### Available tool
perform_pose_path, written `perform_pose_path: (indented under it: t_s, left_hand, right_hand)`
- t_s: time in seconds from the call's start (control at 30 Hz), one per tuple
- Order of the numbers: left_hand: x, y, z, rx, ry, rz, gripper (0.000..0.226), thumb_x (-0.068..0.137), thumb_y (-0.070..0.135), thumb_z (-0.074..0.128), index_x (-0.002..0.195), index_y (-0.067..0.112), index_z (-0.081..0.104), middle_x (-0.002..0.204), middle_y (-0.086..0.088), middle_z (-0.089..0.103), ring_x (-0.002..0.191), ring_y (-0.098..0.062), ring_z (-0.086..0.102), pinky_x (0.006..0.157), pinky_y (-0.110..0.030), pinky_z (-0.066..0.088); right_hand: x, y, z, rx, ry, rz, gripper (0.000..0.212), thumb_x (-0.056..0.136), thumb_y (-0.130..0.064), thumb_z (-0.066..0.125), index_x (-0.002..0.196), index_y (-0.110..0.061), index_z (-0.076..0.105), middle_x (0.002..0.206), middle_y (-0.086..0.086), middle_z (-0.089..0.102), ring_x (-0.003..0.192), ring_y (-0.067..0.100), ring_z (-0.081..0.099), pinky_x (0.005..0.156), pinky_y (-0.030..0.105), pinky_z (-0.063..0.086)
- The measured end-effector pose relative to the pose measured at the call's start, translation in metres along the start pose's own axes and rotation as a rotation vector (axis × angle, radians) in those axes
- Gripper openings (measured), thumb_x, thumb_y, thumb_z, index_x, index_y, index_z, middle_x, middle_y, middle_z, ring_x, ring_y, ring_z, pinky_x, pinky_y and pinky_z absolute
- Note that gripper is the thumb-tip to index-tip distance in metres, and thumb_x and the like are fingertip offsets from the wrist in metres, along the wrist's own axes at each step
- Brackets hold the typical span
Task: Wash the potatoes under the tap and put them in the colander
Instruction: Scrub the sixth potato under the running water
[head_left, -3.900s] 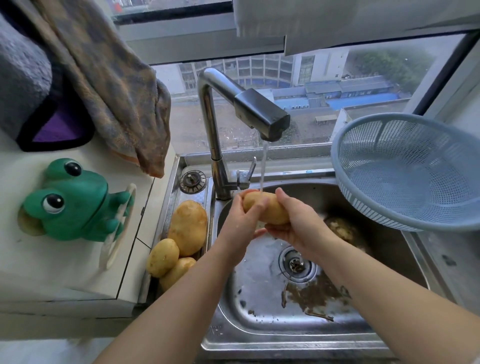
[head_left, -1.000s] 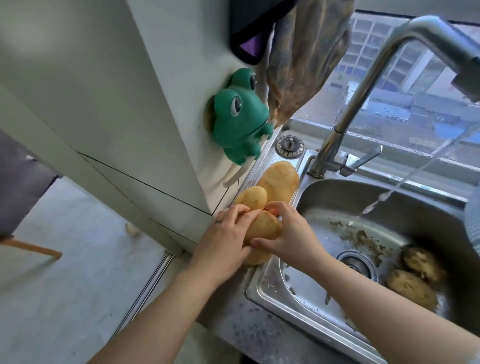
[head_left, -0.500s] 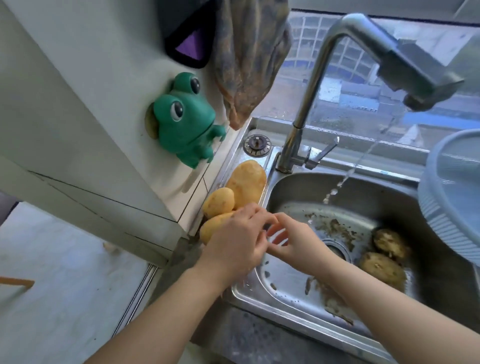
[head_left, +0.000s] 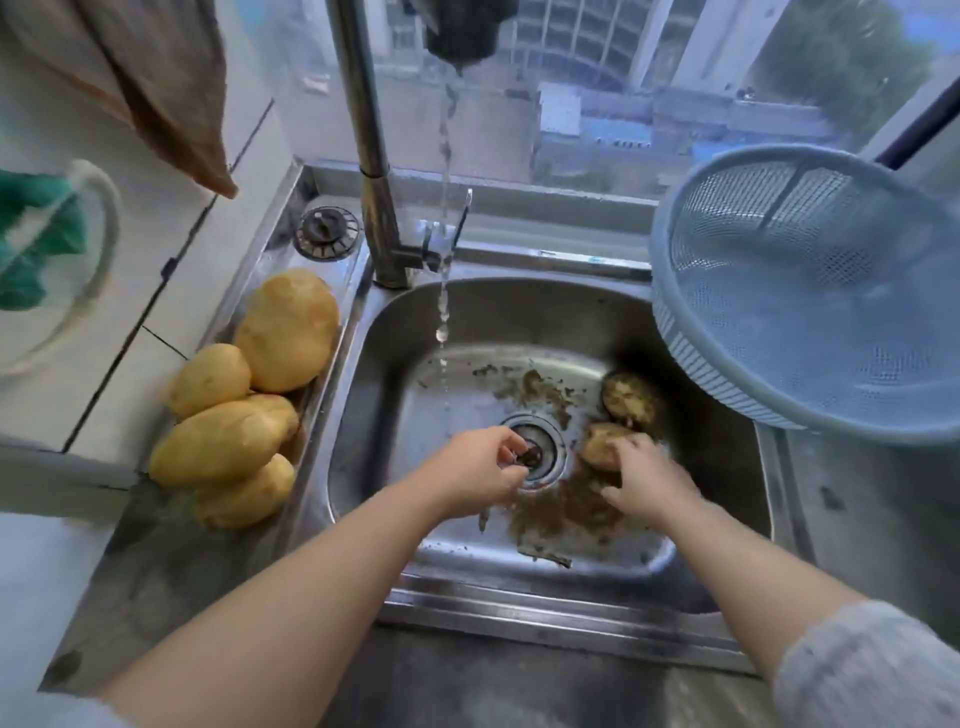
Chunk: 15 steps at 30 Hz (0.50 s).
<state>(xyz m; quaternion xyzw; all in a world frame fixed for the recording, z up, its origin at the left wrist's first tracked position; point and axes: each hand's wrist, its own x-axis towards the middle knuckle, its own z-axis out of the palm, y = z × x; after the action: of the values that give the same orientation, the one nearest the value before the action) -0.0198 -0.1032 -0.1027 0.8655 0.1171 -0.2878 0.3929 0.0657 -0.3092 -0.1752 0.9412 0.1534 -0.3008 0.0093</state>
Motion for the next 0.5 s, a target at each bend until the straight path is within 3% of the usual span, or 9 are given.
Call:
perform_pose_path:
  t_s: [0.2, 0.37, 0.5]
  left_hand:
    - [0.02, 0.013, 0.01, -0.021, 0.018, -0.084, 0.037, 0.098, 0.03, 0.055, 0.133, 0.021, 0.051, 0.124, 0.0, 0.06, 0.097, -0.009, 0.055, 0.079, -0.018, 0.039]
    - [0.032, 0.019, 0.02, -0.037, 0.034, -0.122, 0.038, 0.099, 0.031, 0.053, 0.135, 0.023, 0.05, 0.126, 0.004, 0.059, 0.098, -0.007, 0.051, 0.082, -0.019, 0.036]
    - [0.033, 0.019, 0.025, -0.11, 0.072, -0.141, 0.036, 0.099, 0.03, 0.052, 0.134, 0.023, 0.051, 0.126, 0.005, 0.059, 0.1, -0.007, 0.051, 0.078, -0.017, 0.038]
  right_hand:
    - [0.04, 0.009, 0.004, -0.454, 0.081, -0.254, 0.08, 0.089, -0.035, 0.06, 0.151, -0.012, 0.015, 0.156, 0.006, 0.024, 0.144, 0.026, 0.017, 0.114, 0.041, 0.022]
    - [0.056, 0.009, 0.011, -0.581, 0.231, -0.357, 0.048, 0.092, -0.018, 0.05, 0.138, -0.009, 0.037, 0.136, 0.009, 0.046, 0.127, 0.027, 0.039, 0.1, 0.037, 0.031]
    - [0.05, 0.005, 0.022, -0.559, 0.19, -0.408, 0.049, 0.088, -0.015, 0.059, 0.133, -0.009, 0.042, 0.133, 0.012, 0.046, 0.114, 0.028, 0.053, 0.097, 0.038, 0.033]
